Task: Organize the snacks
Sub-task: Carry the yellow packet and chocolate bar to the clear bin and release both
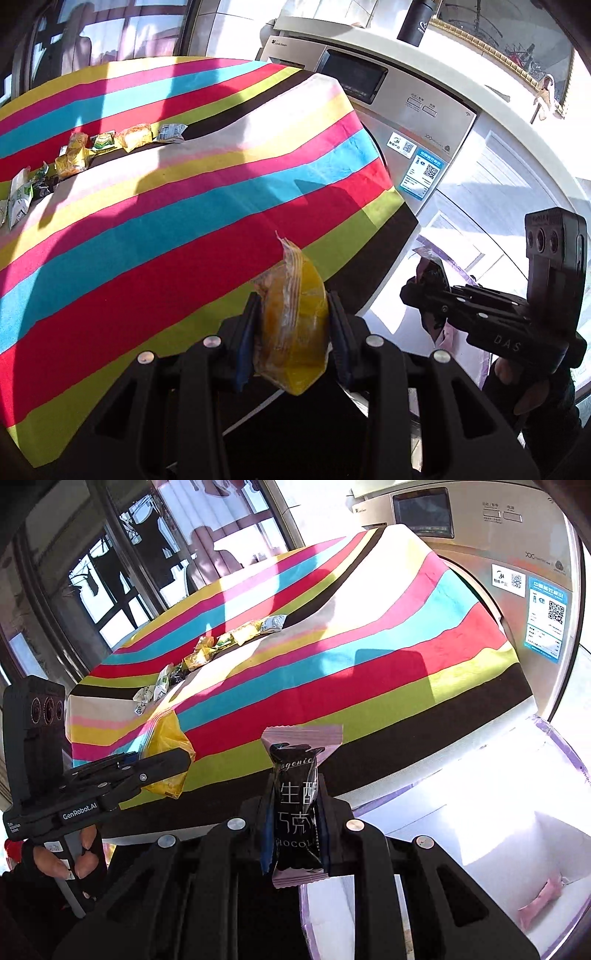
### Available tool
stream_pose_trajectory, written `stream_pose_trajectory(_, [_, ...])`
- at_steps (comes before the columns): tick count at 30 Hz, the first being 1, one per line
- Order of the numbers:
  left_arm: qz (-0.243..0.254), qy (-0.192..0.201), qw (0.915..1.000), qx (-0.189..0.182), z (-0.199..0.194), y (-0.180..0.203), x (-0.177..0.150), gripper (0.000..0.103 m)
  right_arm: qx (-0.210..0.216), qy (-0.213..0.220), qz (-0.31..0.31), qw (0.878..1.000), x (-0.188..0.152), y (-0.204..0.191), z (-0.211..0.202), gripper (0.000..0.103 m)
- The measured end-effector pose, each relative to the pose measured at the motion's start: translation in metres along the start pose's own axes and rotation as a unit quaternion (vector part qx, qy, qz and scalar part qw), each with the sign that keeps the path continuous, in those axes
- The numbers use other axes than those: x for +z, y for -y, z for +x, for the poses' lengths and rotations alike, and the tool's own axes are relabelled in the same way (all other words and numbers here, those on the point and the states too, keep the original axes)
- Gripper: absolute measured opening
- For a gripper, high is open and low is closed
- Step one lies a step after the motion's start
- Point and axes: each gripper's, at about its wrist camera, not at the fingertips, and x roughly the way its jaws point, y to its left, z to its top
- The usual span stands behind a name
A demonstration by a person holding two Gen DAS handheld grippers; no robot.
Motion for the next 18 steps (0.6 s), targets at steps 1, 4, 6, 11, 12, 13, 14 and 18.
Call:
stream_pose_trajectory(1, [0.013,-0.002,0.9999,-0.008,0.003,0.010,0.000,0.036,-0.009,0.002,0.001,1.000,0.000,0.004,-0.002,0.018])
stream_pose_trajectory(4, [0.055,-0.015,0.9976,-0.039,0.014,0.039,-0.002,0.036,-0.046,0.003,-0.004,0.999,0.000,0.015,-0.007,0.018])
stream_pose_trajectory(6, [0.080,-0.025,0.9950,-0.055,0.024,0.056,-0.003,0.036,-0.071,-0.002,-0.007,0.997,0.001,0.024,-0.010,0.018])
stream_pose_trajectory(11, [0.140,-0.043,0.9851,-0.090,0.041,0.101,-0.006,0.036,-0.131,-0.023,-0.007,0.991,-0.001,0.050,-0.017,0.019])
stream_pose_trajectory(12, [0.151,-0.045,0.9829,-0.095,0.045,0.109,-0.006,0.036,-0.143,-0.027,-0.006,0.989,-0.002,0.055,-0.019,0.019])
stream_pose_trajectory(13, [0.161,-0.047,0.9808,-0.099,0.048,0.117,-0.006,0.036,-0.156,-0.029,-0.006,0.987,-0.004,0.061,-0.020,0.019])
stream_pose_trajectory(14, [0.170,-0.049,0.9787,-0.105,0.051,0.124,-0.007,0.036,-0.166,-0.030,-0.006,0.986,-0.005,0.065,-0.022,0.019])
stream_pose_trajectory(18, [0.159,-0.057,0.9728,-0.158,0.065,0.135,-0.004,0.043,-0.236,-0.044,0.006,0.971,-0.007,0.085,-0.026,0.024])
